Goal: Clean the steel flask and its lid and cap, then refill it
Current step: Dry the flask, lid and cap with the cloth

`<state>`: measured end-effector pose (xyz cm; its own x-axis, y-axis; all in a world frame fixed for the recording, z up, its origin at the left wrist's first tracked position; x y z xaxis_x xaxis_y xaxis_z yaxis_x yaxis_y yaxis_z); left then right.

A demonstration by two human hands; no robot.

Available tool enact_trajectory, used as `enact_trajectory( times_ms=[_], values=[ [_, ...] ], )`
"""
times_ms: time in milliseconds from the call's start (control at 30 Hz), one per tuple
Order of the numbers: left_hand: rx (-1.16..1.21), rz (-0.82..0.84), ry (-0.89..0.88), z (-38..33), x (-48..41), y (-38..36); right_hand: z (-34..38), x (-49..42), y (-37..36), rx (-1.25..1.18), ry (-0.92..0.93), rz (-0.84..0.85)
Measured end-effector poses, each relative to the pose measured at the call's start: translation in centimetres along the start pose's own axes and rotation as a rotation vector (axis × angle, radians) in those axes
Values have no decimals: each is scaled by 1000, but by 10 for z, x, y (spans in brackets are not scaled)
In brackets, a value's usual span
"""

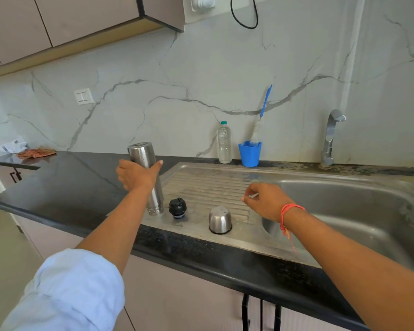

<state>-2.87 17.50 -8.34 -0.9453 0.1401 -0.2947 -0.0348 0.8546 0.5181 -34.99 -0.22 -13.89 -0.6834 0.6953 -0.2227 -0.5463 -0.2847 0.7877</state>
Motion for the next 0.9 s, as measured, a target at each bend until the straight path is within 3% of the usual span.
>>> enact_trajectory(
  times_ms=[300, 500, 667, 767, 900],
  values=[
    [104, 25, -18, -5, -6, -9, -12, -1, 17, -2, -15, -27],
    [270, 75, -316, -82, 36, -3, -24, 4, 42, -73, -29, -70],
    [485, 384, -476, -155, 106, -27, -28, 18, 75, -271, 9, -127],
    [596, 574, -485, -182, 158, -58, -39, 28, 92, -474, 26, -146],
    [707, 803, -472, -204, 225, -103, -58, 42, 113, -566, 55, -184]
  ],
)
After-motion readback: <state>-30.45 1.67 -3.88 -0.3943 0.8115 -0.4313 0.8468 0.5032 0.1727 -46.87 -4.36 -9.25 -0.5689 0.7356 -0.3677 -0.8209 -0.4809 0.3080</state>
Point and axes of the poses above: each hand's wrist, its own x-axis away from the middle knuckle, its own y-axis out of the back of the hand, z = x × y, the point moved 6 cm from there along -x, towards the middle knuckle, and after that the axes turned 8 degrees about -x, right-handed, at the moved point
